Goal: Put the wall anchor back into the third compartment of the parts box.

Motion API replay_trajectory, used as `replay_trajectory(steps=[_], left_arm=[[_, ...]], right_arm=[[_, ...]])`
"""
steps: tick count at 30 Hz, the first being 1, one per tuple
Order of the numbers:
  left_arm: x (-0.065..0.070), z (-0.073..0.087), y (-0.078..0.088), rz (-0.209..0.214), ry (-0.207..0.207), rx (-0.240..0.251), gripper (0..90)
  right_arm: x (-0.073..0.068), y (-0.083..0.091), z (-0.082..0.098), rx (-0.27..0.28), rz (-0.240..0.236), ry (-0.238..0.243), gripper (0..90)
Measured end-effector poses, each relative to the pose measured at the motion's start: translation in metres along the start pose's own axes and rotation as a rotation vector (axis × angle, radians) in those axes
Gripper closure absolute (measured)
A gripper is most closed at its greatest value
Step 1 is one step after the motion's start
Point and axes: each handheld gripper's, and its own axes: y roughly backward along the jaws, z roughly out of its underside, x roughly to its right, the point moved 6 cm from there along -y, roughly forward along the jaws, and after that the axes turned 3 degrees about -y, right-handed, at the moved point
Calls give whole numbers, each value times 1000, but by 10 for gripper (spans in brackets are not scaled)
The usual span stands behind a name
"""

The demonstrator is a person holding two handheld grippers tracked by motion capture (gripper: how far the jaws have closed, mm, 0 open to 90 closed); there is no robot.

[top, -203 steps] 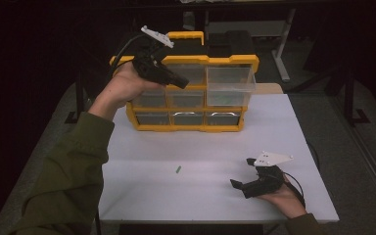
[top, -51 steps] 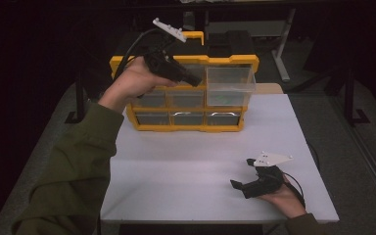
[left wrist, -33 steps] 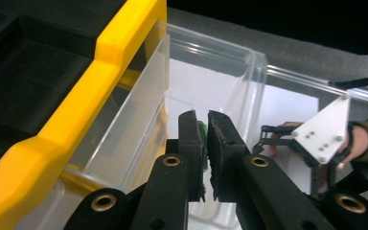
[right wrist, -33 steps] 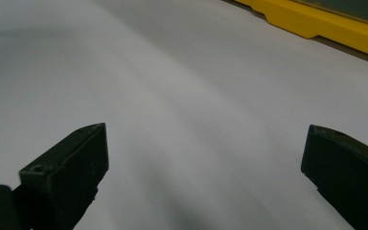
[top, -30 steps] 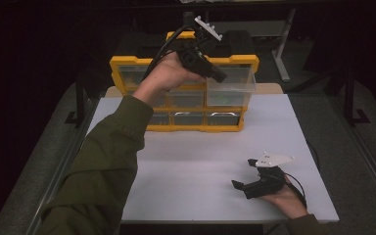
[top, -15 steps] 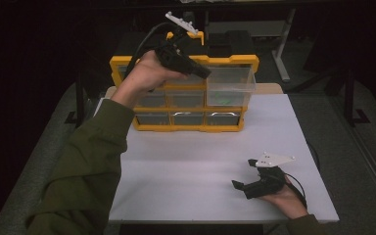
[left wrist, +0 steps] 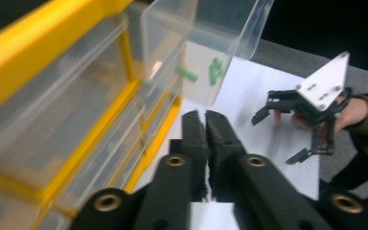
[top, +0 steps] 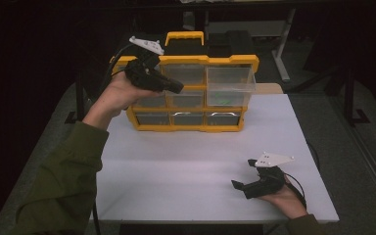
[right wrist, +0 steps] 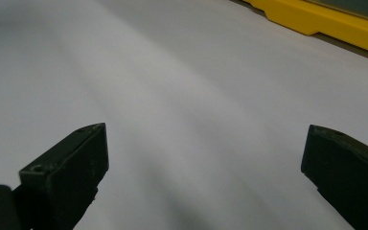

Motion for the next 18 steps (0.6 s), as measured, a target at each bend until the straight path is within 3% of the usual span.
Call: replay_trajectory(steps=[7,17,18], left_arm=[[0,35,4,-44,23,3,680],[8,82,0,-66,41,-9,489],[11,92,-2,-66,42,-11,466]], right_arm=[[0,0,0,1,1,2,16],[-1,-1,0,-2,-1,1,16],[-1,-1,0,-3,-1,1,17]])
